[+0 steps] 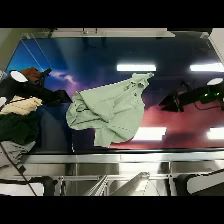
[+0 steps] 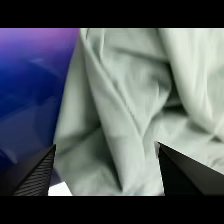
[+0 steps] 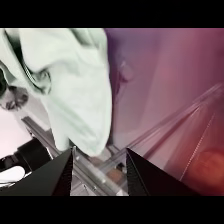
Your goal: Fold the shirts.
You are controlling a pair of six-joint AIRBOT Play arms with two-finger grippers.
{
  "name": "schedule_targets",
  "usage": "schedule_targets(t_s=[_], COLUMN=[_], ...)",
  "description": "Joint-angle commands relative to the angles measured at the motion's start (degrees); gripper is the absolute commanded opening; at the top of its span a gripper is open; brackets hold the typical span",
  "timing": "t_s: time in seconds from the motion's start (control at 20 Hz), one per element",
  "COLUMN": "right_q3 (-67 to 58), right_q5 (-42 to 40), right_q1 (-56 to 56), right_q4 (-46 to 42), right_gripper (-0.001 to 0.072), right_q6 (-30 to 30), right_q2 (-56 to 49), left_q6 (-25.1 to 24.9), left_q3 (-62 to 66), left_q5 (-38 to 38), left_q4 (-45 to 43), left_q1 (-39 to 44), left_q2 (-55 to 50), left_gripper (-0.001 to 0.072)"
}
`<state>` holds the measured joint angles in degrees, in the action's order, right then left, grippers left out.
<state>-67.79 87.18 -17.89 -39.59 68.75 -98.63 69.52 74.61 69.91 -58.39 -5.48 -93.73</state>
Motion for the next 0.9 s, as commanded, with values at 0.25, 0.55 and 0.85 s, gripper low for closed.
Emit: schedule_targets(t_s=[0.25, 0.55, 0.85], right_q3=[24.76, 24.65, 24.63], right_q5=[-23.67, -26.36, -26.99], right_q1=[14.23, 20.17, 21.59], right_q4=[8.11, 12.9, 21.27], right_gripper=[0.0365, 0.0364, 0.0362], right_q6=[-2.58, -3.06, -7.5], right_q2=[6.99, 6.32, 6.29], left_q6=[-1.16, -3.06, -2.56], left_q3=[25.27, 36.89, 37.35], left_q5=[-0.24, 18.99, 23.21], left_q4=[4.87, 6.86, 7.19], left_q1=[2.6, 4.26, 0.13], left_q2=[-20.31, -29.92, -29.77], left_gripper=[0.0699, 0.0302, 0.0144])
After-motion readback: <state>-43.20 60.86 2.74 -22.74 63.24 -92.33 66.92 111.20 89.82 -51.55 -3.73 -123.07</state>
